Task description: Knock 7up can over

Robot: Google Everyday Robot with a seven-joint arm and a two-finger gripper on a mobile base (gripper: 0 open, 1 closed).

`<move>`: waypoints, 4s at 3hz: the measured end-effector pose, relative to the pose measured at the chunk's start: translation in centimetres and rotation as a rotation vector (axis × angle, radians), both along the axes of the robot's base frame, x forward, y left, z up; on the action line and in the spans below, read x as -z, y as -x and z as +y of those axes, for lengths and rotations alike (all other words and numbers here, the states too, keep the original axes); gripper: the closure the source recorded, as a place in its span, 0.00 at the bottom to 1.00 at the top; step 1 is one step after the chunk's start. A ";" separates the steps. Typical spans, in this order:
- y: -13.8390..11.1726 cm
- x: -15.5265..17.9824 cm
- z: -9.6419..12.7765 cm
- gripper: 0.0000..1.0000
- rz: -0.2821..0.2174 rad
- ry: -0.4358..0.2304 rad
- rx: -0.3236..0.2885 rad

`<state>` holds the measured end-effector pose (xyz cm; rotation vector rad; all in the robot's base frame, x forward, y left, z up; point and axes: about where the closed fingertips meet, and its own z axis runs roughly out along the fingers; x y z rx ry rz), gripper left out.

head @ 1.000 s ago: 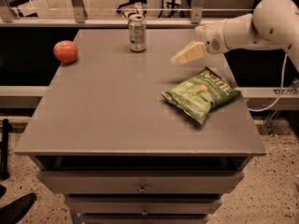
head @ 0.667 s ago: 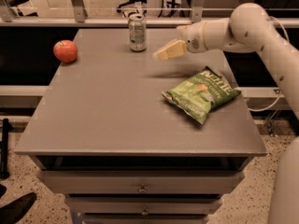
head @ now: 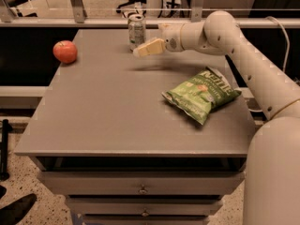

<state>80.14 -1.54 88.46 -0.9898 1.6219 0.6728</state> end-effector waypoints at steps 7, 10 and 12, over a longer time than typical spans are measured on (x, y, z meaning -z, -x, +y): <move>1.5 -5.5 1.5 1.00 -0.136 0.199 -0.180; 13.0 1.0 -0.4 1.00 -0.206 1.013 -0.687; 16.8 3.1 1.7 0.48 -0.300 1.182 -0.878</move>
Offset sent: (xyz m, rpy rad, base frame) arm 0.0447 0.0499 0.0086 0.0916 -0.0803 -0.0848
